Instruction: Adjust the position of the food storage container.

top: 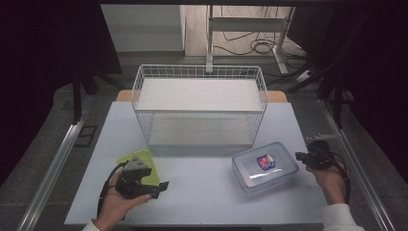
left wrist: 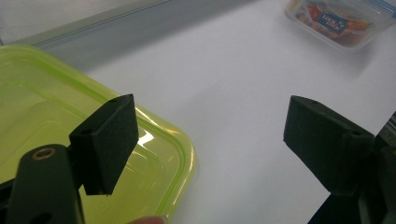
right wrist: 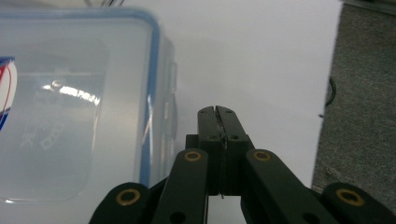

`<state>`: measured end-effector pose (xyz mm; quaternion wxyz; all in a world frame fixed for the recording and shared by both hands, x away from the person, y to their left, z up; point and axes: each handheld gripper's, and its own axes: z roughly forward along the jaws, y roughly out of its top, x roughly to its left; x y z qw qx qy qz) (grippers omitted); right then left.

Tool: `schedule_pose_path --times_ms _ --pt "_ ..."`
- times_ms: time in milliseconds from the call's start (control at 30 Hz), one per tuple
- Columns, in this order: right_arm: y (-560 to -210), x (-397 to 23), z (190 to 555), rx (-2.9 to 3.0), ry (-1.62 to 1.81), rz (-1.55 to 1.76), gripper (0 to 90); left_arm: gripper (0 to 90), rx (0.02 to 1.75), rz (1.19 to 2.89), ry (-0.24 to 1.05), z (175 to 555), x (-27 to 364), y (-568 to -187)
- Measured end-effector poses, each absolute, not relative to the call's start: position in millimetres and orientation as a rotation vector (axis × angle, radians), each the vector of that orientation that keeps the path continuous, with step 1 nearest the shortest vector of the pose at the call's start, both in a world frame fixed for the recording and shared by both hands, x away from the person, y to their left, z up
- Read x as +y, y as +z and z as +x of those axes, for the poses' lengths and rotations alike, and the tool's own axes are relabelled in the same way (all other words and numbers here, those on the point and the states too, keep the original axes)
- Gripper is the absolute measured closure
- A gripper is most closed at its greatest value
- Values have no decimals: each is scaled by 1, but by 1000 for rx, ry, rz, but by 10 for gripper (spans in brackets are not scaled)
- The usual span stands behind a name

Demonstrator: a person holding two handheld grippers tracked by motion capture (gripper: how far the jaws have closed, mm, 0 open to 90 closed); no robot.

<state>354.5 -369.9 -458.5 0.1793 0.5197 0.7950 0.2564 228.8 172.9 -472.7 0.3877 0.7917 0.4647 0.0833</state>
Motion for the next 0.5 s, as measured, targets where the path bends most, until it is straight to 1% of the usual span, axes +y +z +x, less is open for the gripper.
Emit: schedule_pose_path --times_ms 233,500 --pt "-460 -362 355 2300 706 1439 892 179 1192 2000 208 228 176 -472" --pt "-460 -361 346 2340 729 1425 893 180 1192 2007 209 229 175 -473"
